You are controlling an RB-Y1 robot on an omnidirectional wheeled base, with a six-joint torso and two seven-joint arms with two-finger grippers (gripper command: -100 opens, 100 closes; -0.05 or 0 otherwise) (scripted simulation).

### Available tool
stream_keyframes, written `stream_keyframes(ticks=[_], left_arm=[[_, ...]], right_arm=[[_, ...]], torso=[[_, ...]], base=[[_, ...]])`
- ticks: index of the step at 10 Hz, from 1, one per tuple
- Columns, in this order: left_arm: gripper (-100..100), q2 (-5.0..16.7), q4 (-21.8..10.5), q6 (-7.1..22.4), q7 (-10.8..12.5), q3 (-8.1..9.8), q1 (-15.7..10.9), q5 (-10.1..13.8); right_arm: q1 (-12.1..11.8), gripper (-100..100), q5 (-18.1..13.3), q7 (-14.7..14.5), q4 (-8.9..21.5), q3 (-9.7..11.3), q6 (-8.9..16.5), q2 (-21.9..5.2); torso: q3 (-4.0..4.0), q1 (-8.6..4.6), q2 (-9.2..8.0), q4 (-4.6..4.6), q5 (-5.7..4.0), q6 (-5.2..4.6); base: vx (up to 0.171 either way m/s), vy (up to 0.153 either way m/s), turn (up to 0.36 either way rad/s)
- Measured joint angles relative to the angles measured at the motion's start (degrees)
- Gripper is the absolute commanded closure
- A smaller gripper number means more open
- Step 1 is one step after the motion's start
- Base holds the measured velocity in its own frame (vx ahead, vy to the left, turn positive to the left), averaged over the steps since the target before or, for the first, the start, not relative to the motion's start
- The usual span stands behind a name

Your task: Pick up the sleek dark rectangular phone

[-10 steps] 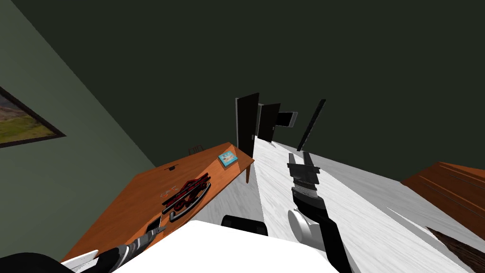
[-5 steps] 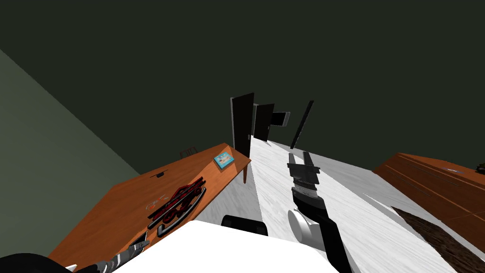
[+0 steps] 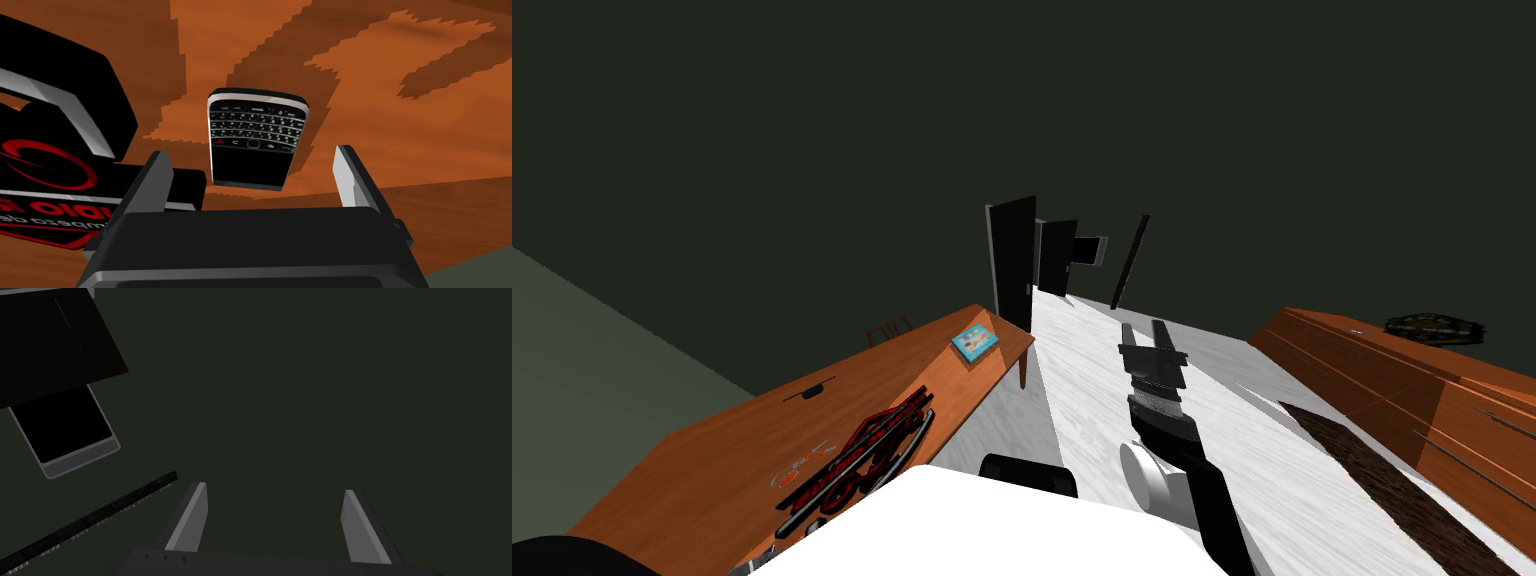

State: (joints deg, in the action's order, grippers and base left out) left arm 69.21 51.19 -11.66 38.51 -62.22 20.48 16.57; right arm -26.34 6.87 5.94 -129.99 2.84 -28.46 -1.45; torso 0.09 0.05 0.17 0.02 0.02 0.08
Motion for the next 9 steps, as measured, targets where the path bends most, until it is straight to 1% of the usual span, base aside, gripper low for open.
stream_keyframes(ticks=[1, 2, 3, 4, 5, 6, 7, 8, 9], left_arm=[[-100, -0.17, -1.40, -0.21, 0.46, -1.63, -0.22, 0.86], [-100, -0.10, -1.52, -0.05, 0.88, -2.77, -0.29, 1.68], [-100, -0.22, -1.29, 0.51, 1.11, -3.60, -0.41, 2.34], [-100, -0.63, -1.68, 0.63, 1.05, -3.78, -0.30, 2.60], [-100, -1.28, -2.84, 0.16, 1.34, -4.73, -0.76, 2.78], [0, -1.35, -3.00, 0.02, 1.45, -4.86, -0.82, 2.80], [-100, -1.34, -2.98, 0.03, 1.44, -4.85, -0.81, 2.80], [-100, -1.97, -3.01, 0.38, 0.97, -4.10, -0.48, 2.65], [-100, -3.28, -4.14, 0.58, 0.70, -4.01, -0.85, 2.31]], right_arm=[[0.00, 0, 0.00, 0.00, 0.00, 0.00, 0.00, 0.00], [-0.01, 0, 0.00, 0.00, 0.00, -0.01, 0.00, 0.00], [-0.01, 0, 0.00, 0.00, 0.00, -0.01, 0.00, 0.00], [-0.01, 0, 0.00, 0.00, 0.00, -0.01, 0.00, 0.00], [-0.01, 0, 0.00, 0.00, 0.00, 0.00, 0.00, 0.00], [-0.01, 0, 0.00, 0.00, 0.00, 0.00, 0.00, 0.00], [-0.01, 0, 0.00, 0.00, 0.00, 0.00, 0.00, 0.00], [-0.01, 0, 0.00, 0.00, 0.00, -0.01, 0.00, 0.00], [-0.01, 0, 0.00, 0.00, 0.00, -0.01, 0.00, 0.00]], torso=[[0.01, 0.03, 0.01, 0.00, 0.00, 0.03], [0.00, 0.05, 0.00, 0.00, 0.01, 0.04], [0.00, 0.07, 0.00, 0.00, 0.02, 0.04], [-0.02, 0.04, -0.03, 0.00, 0.01, 0.06], [-0.03, 0.00, -0.05, -0.01, 0.00, 0.05], [-0.05, -0.05, -0.08, -0.02, -0.01, 0.06], [-0.06, -0.08, -0.11, -0.02, -0.02, 0.06], [-0.07, 0.01, -0.12, -0.02, 0.00, 0.06], [-0.07, 0.09, -0.11, -0.03, 0.03, 0.06]], base=[[0.032, 0.037, -0.096], [0.029, 0.044, -0.087], [0.021, 0.031, -0.026], [0.016, 0.019, -0.018], [0.007, 0.008, -0.006], [0.000, 0.000, 0.000], [0.002, 0.032, 0.007], [0.003, 0.053, 0.007], [0.016, 0.064, 0.003]])
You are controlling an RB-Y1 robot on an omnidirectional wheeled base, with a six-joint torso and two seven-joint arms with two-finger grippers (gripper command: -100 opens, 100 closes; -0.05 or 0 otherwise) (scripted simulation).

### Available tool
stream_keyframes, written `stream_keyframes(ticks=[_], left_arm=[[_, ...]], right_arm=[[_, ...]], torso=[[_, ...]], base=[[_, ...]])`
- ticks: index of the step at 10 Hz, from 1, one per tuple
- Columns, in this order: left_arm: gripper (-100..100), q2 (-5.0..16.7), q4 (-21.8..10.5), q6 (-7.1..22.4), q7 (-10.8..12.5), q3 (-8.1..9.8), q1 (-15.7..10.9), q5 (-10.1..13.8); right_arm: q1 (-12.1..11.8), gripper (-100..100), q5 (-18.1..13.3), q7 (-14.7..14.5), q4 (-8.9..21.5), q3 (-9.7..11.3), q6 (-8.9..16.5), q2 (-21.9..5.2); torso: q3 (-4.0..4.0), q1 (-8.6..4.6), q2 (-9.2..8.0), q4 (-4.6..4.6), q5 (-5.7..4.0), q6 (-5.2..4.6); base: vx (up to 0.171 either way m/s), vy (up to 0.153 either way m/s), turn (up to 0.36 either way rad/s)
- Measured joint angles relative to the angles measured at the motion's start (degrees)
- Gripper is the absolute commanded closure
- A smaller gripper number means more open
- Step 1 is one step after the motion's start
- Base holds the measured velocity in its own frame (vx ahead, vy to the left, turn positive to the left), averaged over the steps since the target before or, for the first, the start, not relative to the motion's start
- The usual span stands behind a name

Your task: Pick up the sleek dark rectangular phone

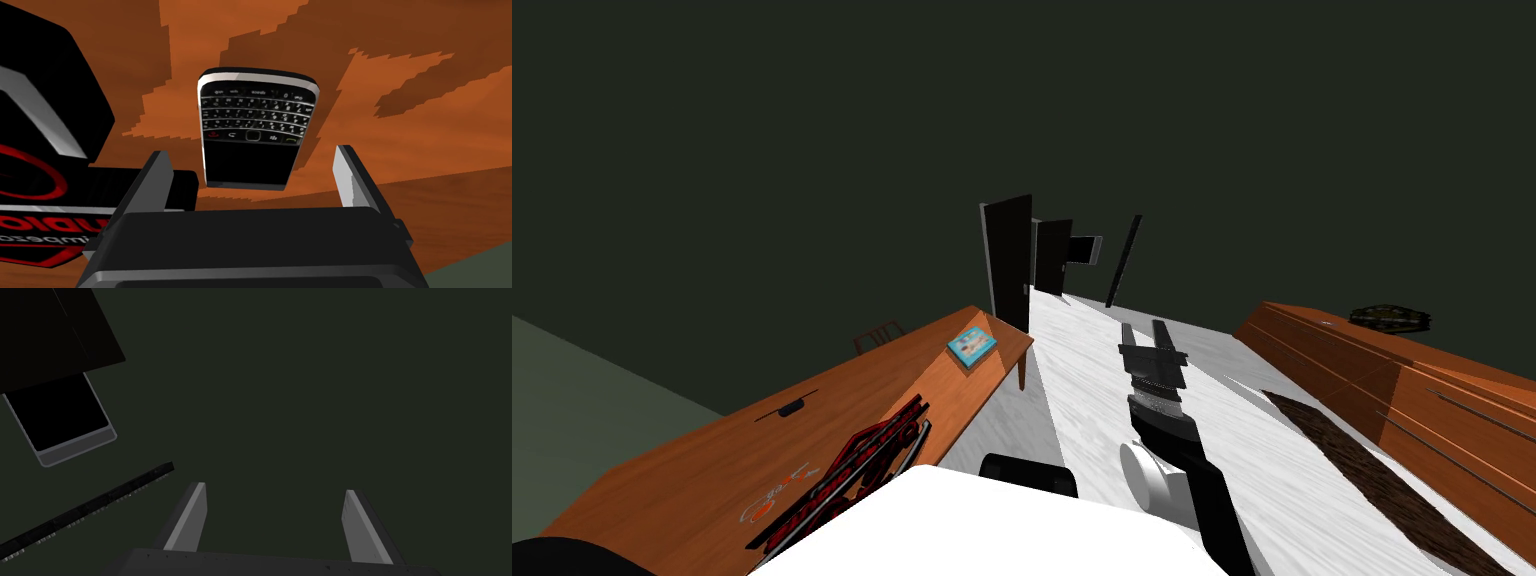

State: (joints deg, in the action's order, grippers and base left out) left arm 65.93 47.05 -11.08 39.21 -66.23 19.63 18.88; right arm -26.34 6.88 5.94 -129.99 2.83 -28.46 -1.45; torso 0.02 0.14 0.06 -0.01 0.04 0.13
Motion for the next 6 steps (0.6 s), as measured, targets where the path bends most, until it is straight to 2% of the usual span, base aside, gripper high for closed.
stream_keyframes(ticks=[2, 3, 6], left_arm=[[-100, -2.03, -0.93, 0.77, -1.02, 1.33, 0.29, -0.52], [100, -2.12, -0.98, 0.84, -1.17, 1.42, 0.32, -0.55], [100, -2.09, -0.97, 0.81, -1.22, 1.40, 0.29, -0.58]], right_arm=[[0.00, 0, 0.00, 0.00, 0.00, 0.00, 0.00, 0.00], [0.00, 0, 0.00, 0.00, 0.00, 0.00, 0.00, 0.00], [0.00, 0, 0.00, 0.00, 0.00, 0.00, 0.00, 0.01]], torso=[[0.03, 0.04, 0.06, 0.01, 0.01, 0.00], [0.02, -0.07, 0.04, 0.01, -0.02, 0.00], [-0.01, -0.15, -0.02, 0.00, -0.03, 0.04]], base=[[0.017, 0.041, 0.000], [0.000, 0.000, 0.000], [0.000, 0.001, -0.003]])
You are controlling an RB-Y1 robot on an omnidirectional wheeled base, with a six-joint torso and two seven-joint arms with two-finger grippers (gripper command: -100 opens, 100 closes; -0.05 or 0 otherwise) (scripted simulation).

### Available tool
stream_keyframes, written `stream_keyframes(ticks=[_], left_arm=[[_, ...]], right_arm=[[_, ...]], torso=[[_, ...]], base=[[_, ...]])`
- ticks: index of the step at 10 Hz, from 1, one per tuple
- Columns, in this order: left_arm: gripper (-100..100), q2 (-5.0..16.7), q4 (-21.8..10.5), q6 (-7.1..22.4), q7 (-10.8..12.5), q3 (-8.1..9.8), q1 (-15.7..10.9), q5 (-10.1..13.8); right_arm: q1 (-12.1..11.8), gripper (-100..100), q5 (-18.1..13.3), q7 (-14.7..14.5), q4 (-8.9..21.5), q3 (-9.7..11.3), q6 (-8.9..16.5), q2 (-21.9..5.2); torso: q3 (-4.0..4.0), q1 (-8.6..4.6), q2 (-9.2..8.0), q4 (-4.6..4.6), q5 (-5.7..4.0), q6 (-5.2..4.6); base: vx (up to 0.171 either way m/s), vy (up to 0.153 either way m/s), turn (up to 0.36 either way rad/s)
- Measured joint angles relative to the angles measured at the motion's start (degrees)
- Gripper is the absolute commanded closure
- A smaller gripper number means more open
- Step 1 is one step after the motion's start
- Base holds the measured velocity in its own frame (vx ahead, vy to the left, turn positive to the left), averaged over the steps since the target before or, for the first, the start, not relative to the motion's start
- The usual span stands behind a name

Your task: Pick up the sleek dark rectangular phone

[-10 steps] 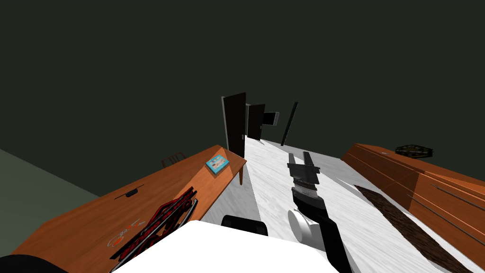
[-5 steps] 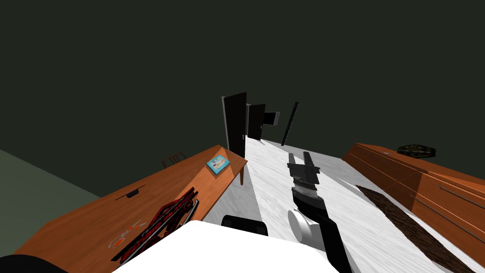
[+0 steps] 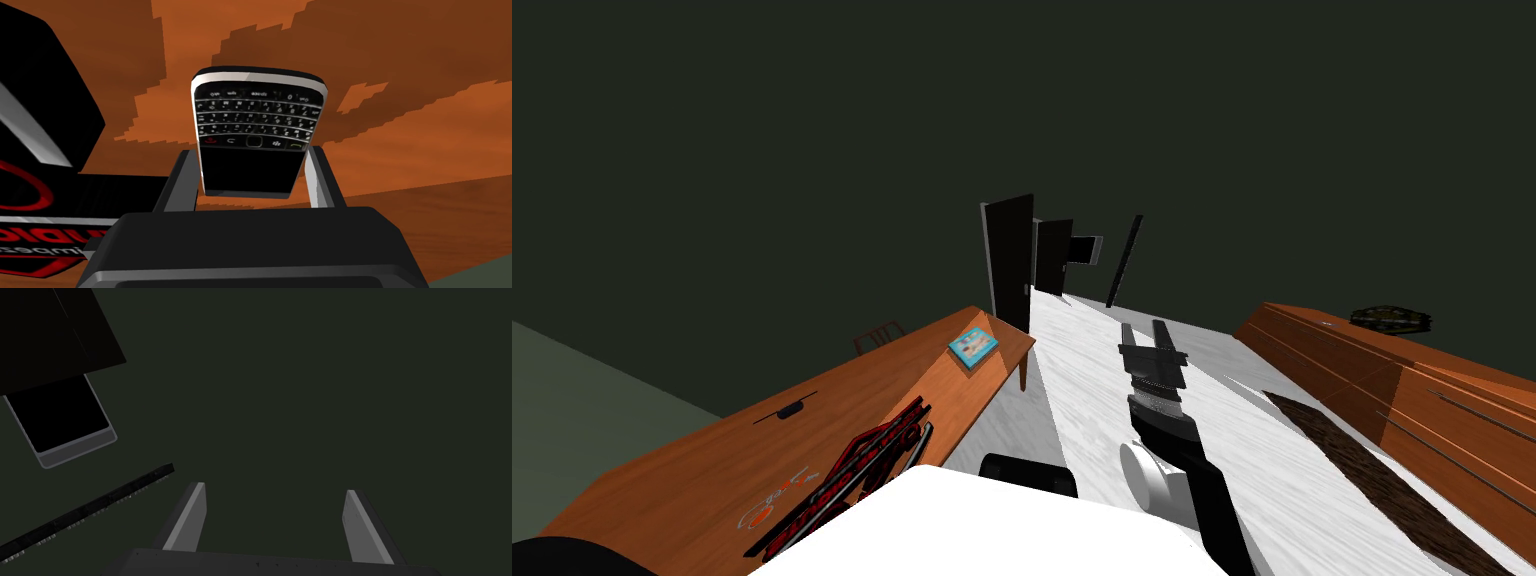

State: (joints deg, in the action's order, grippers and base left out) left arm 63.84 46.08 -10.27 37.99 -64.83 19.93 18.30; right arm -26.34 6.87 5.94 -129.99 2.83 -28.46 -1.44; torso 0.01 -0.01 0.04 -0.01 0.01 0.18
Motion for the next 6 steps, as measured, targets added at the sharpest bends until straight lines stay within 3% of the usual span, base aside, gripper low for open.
stream_keyframes(ticks=[1, 2, 3, 5, 6], left_arm=[[100, 0.00, 0.00, 0.00, 0.02, 0.01, 0.00, 0.01], [0, 0.00, 0.00, 0.01, 0.05, 0.02, 0.00, 0.03], [100, 0.00, 0.00, 0.01, 0.05, 0.02, 0.00, 0.03], [100, 2.51, 1.85, -0.27, 0.87, -0.97, 0.00, 0.65], [0, 2.63, 1.88, -0.34, 1.03, -1.09, -0.04, 0.67]], right_arm=[[0.00, 0, 0.00, 0.00, 0.00, 0.00, 0.00, 0.00], [0.00, 0, 0.00, 0.00, 0.00, 0.00, 0.00, 0.00], [0.00, 0, 0.00, 0.00, 0.00, 0.00, 0.00, 0.00], [0.00, 0, 0.00, 0.00, 0.00, 0.01, 0.00, 0.01], [0.00, 0, 0.00, 0.00, 0.00, 0.00, 0.00, 0.00]], torso=[[0.00, 0.00, 0.00, 0.00, 0.00, -0.01], [0.00, 0.00, -0.01, 0.00, 0.00, -0.02], [0.00, 0.00, -0.01, 0.00, 0.00, -0.02], [-0.02, -0.27, -0.04, 0.01, -0.07, -0.03], [-0.01, -0.17, -0.03, 0.00, -0.04, -0.01]], base=[[0.000, 0.000, 0.000], [0.000, 0.000, 0.000], [-0.011, -0.040, -0.005], [-0.010, -0.051, 0.000], [-0.001, -0.006, 0.002]])
